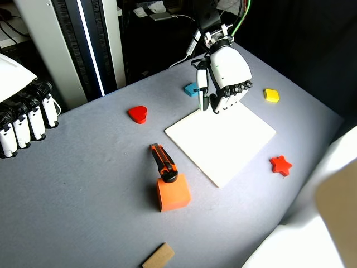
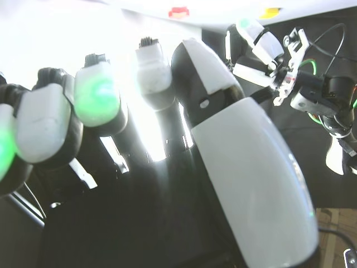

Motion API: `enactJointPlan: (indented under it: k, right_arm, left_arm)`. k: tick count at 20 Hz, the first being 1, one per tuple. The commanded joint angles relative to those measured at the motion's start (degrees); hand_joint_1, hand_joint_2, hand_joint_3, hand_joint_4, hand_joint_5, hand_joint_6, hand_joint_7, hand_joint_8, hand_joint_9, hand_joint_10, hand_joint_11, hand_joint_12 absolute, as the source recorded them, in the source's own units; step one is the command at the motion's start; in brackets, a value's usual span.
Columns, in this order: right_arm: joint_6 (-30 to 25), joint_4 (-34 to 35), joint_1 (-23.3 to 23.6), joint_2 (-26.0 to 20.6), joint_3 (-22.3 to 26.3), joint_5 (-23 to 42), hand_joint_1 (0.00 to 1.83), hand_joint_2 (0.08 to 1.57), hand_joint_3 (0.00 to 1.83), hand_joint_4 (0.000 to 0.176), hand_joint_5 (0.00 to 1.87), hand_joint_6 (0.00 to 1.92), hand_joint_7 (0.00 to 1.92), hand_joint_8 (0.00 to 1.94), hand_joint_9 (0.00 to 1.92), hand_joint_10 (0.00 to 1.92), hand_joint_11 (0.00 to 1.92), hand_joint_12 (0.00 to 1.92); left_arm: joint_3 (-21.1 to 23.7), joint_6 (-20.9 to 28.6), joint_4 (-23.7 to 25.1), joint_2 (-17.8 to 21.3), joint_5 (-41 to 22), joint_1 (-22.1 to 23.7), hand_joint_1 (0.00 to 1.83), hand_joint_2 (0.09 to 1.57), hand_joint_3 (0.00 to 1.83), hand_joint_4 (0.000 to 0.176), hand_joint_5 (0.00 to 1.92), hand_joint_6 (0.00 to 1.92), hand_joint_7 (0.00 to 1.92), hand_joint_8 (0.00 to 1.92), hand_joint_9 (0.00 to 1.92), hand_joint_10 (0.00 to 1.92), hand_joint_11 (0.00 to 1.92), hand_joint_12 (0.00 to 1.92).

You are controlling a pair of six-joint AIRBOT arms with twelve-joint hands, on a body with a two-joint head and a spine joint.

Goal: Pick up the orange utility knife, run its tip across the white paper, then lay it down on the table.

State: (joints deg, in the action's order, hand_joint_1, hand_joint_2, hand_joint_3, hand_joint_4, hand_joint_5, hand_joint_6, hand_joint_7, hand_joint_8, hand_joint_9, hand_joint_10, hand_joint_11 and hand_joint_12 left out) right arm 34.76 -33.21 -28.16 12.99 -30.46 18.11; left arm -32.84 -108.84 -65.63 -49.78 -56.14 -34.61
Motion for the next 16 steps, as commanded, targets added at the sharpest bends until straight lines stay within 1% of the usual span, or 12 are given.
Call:
enactJointPlan:
  k: [1, 2, 3, 4, 8, 9, 10, 12, 13, 14, 15, 16]
  right_arm:
    - [0.26, 1.16, 0.18, -0.37, 0.11, 4.28, 0.23, 1.0, 0.29, 0.0, 0.07, 0.12, 0.15, 0.09, 0.06, 0.23, 0.0, 0.69]
    - [0.26, 1.15, 0.14, -0.35, 0.12, 4.27, 0.22, 1.07, 0.16, 0.0, 0.08, 0.07, 0.17, 0.03, 0.08, 0.16, 0.0, 0.69]
    - [0.26, 1.15, 0.13, -0.35, 0.12, 4.27, 0.21, 1.13, 0.05, 0.0, 0.08, 0.03, 0.15, 0.0, 0.09, 0.08, 0.0, 0.58]
    - [0.26, 1.15, 0.13, -0.35, 0.11, 4.26, 0.16, 1.14, 0.04, 0.0, 0.06, 0.01, 0.14, 0.0, 0.09, 0.06, 0.0, 0.56]
    - [0.26, 1.14, 0.18, -0.33, 0.1, 5.23, 0.18, 1.14, 0.01, 0.0, 0.03, 0.0, 0.11, 0.0, 0.08, 0.03, 0.0, 0.41]
    - [0.22, 1.13, 0.17, -0.31, 0.1, 5.54, 0.18, 1.13, 0.0, 0.0, 0.04, 0.01, 0.12, 0.0, 0.1, 0.03, 0.0, 0.48]
    - [0.11, 1.12, 0.1, -0.25, 0.08, 5.55, 0.22, 1.12, 0.0, 0.0, 0.01, 0.0, 0.11, 0.0, 0.09, 0.02, 0.0, 0.42]
    - [-0.43, 1.09, 0.13, 0.26, 0.06, 5.57, 0.32, 1.09, 0.0, 0.0, 0.01, 0.0, 0.08, 0.0, 0.06, 0.0, 0.0, 0.34]
    - [-0.49, 0.69, 0.52, 0.87, 0.06, 5.63, 0.45, 1.07, 0.0, 0.0, 0.01, 0.0, 0.07, 0.0, 0.04, 0.0, 0.0, 0.24]
    - [-1.91, -1.88, 1.48, 1.61, -0.13, 5.65, 0.55, 1.06, 0.0, 0.0, 0.02, 0.0, 0.07, 0.0, 0.04, 0.0, 0.0, 0.22]
    - [-4.44, -6.11, 2.94, 2.65, -0.69, 5.66, 0.72, 1.05, 0.0, 0.0, 0.0, 0.0, 0.04, 0.0, 0.02, 0.0, 0.0, 0.09]
    - [-8.85, -12.38, 5.39, 4.34, -1.79, 5.58, 0.96, 1.06, 0.0, 0.0, 0.0, 0.0, 0.02, 0.0, 0.0, 0.0, 0.0, 0.02]
  left_arm:
    - [0.04, -0.07, 3.25, 0.19, -3.94, 0.16, 0.24, 1.18, 0.22, 0.017, 0.16, 0.15, 0.27, 0.09, 0.23, 0.25, 0.0, 1.06]
    - [0.05, 0.15, 3.25, 0.19, -3.94, -0.02, 0.24, 1.24, 0.1, 0.017, 0.18, 0.07, 0.29, 0.03, 0.27, 0.15, 0.0, 1.06]
    - [0.05, 0.28, 3.25, 0.18, -4.02, -0.28, 0.24, 1.27, 0.02, 0.016, 0.2, 0.02, 0.3, 0.0, 0.31, 0.06, 0.0, 1.06]
    - [0.11, 0.82, 3.26, 0.15, -5.12, -0.97, 0.24, 1.28, 0.01, 0.015, 0.22, 0.01, 0.32, 0.01, 0.33, 0.05, 0.0, 1.09]
    - [0.2, 4.24, 4.98, 0.07, -11.71, -4.89, 0.24, 1.28, 0.01, 0.02, 0.2, 0.0, 0.31, 0.0, 0.32, 0.03, 0.0, 1.03]
    - [0.09, 5.39, 5.08, 0.05, -12.31, -5.95, 0.25, 1.28, 0.01, 0.015, 0.2, 0.0, 0.31, 0.0, 0.32, 0.03, 0.0, 1.03]
    - [-0.01, 6.12, 5.08, 0.05, -12.8, -6.92, 0.26, 1.28, 0.01, 0.014, 0.2, 0.0, 0.31, 0.0, 0.32, 0.03, 0.0, 1.03]
    - [-0.23, 6.79, 5.2, 0.0, -13.52, -8.26, 0.27, 1.27, 0.0, 0.017, 0.21, 0.0, 0.32, 0.01, 0.34, 0.03, 0.0, 1.02]
    - [-0.41, 6.83, 5.67, -0.05, -13.54, -8.71, 0.26, 1.28, 0.0, 0.015, 0.19, 0.0, 0.3, 0.0, 0.32, 0.02, 0.0, 0.99]
    - [-0.72, 6.88, 6.49, -0.26, -13.54, -8.91, 0.25, 1.28, 0.0, 0.015, 0.19, 0.0, 0.31, 0.0, 0.33, 0.02, 0.0, 0.99]
    - [-1.08, 7.1, 7.48, -0.61, -13.55, -8.95, 0.23, 1.28, 0.0, 0.017, 0.19, 0.0, 0.31, 0.0, 0.33, 0.02, 0.0, 1.0]
    - [-1.75, 8.74, 9.39, -1.37, -14.03, -9.25, 0.23, 1.28, 0.0, 0.016, 0.18, 0.0, 0.31, 0.0, 0.32, 0.01, 0.0, 0.98]
